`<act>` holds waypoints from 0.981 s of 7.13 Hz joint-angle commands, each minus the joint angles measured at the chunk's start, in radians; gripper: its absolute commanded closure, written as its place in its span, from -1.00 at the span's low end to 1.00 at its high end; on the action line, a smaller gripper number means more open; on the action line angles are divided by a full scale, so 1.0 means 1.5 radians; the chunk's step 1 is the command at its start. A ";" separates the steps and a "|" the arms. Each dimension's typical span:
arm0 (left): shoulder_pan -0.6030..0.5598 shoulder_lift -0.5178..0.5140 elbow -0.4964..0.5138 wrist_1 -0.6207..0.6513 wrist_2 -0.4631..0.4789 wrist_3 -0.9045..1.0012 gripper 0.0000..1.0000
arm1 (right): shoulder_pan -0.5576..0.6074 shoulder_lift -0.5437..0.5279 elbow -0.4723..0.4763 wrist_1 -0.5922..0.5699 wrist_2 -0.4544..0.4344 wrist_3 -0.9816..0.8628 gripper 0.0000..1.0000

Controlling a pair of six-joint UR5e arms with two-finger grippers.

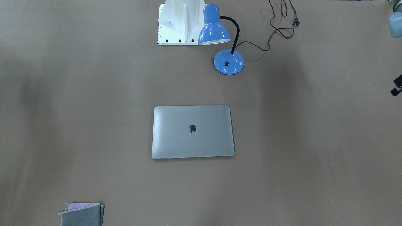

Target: Close laptop

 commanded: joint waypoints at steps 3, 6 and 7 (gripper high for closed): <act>-0.053 0.021 0.028 0.075 0.003 0.091 -0.96 | 0.052 -0.094 -0.002 0.003 0.008 -0.043 -1.00; -0.069 0.035 0.037 0.074 -0.025 0.086 -0.96 | 0.056 -0.110 0.004 0.004 0.036 -0.041 -1.00; -0.068 0.035 0.039 0.074 -0.062 0.082 -0.96 | 0.056 -0.109 0.003 0.004 0.036 -0.041 -1.00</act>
